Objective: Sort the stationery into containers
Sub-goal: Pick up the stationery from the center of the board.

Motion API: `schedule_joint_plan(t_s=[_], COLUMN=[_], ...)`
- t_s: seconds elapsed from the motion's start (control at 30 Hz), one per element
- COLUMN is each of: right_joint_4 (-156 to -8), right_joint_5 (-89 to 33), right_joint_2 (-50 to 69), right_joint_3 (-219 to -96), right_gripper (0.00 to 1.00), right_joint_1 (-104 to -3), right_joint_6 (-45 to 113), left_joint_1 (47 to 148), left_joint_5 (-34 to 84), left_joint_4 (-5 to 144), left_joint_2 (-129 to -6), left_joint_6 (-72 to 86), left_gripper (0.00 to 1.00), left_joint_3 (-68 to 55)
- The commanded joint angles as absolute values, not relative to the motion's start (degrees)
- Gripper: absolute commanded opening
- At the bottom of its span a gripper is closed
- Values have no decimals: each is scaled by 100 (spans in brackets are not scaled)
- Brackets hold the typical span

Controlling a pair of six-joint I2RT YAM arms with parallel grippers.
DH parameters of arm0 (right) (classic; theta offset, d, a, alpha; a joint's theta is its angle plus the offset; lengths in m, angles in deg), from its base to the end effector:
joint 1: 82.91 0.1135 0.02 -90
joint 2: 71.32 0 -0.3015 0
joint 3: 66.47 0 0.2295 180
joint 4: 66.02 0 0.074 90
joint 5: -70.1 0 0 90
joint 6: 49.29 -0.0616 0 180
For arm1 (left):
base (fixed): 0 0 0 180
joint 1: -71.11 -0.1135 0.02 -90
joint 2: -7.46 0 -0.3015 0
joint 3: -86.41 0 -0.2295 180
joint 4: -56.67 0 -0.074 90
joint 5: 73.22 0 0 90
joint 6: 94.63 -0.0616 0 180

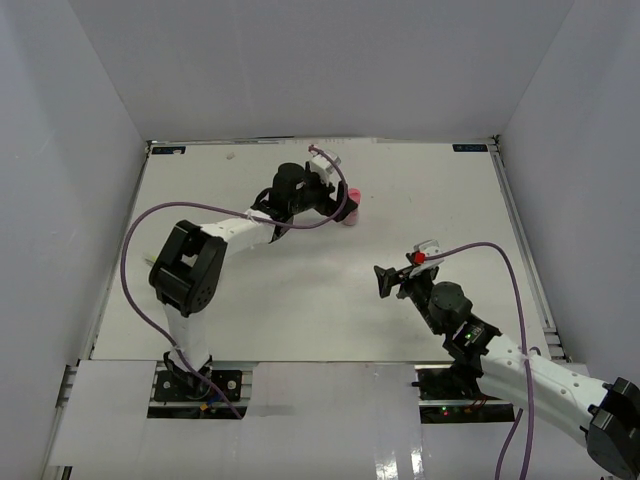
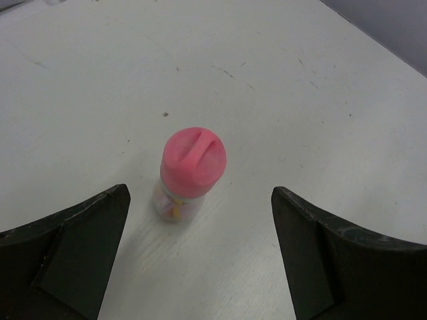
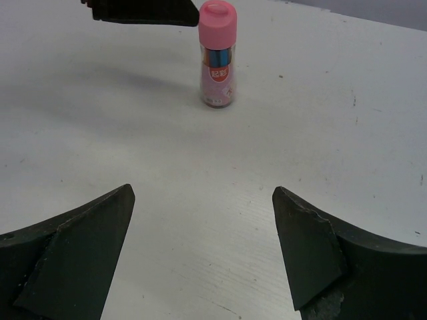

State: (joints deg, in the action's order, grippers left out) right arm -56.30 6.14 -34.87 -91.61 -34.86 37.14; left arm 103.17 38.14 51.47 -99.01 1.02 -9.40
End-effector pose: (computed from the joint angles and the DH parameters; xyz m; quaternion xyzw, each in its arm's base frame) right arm 0.1082 0.0800 0.2440 -0.1189 0.7059 0.1504 0.6819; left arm 0.3639 -0.2544 0.2770 0.2878 0.7443 -0.3298 0.5045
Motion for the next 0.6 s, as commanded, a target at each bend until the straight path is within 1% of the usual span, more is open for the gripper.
schedule_joint_plan(t_s=[0.0,0.07,0.17,0.2,0.3,0.33,0.4,0.43,0.5,0.57], right_joint_4=[-5358,-5323,-5323,-5314,-5288,-5288,-5270,-5262,-5270,-5270], right_joint_5=[515,454,401,409,383,366,366,357,348,330], right_joint_2=[-3528,-3467,-3362,-3335,-3273,-3256,-3221,-3212,-3194,-3194], right_joint_3=[-9086,-9086,-9130,-9130,-9139,-9139,-9139,-9139,-9148,-9156], right_gripper=[90,90,90,90,91,90,90,91,90,91], right_joint_1=[-3519,-3510,-3519,-3510,-3519,-3528,-3528,-3519,-3519,-3519], right_joint_6=[3667,3684,3702,3702,3711,3719,3728,3728,3737,3746], left_joint_1=[10346,10346,10363,10372,10433,10460,10521,10539,10565,10583], left_joint_5=[4095,4165,4235,4201,4200,4183,4122,4095,4060,4042], left_joint_4=[4765,4757,4678,4756,4889,4906,4915,4907,4872,4880], left_joint_2=[-10212,-10528,-10775,-10915,-11153,-11189,-11241,-11251,-11251,-11251], left_joint_6=[-94,-146,-129,-103,-93,-129,-251,-287,-340,-366], left_gripper=[98,98,94,89,83,79,74,70,65,58], left_joint_3=[-331,-198,5,83,391,470,489,489,471,427])
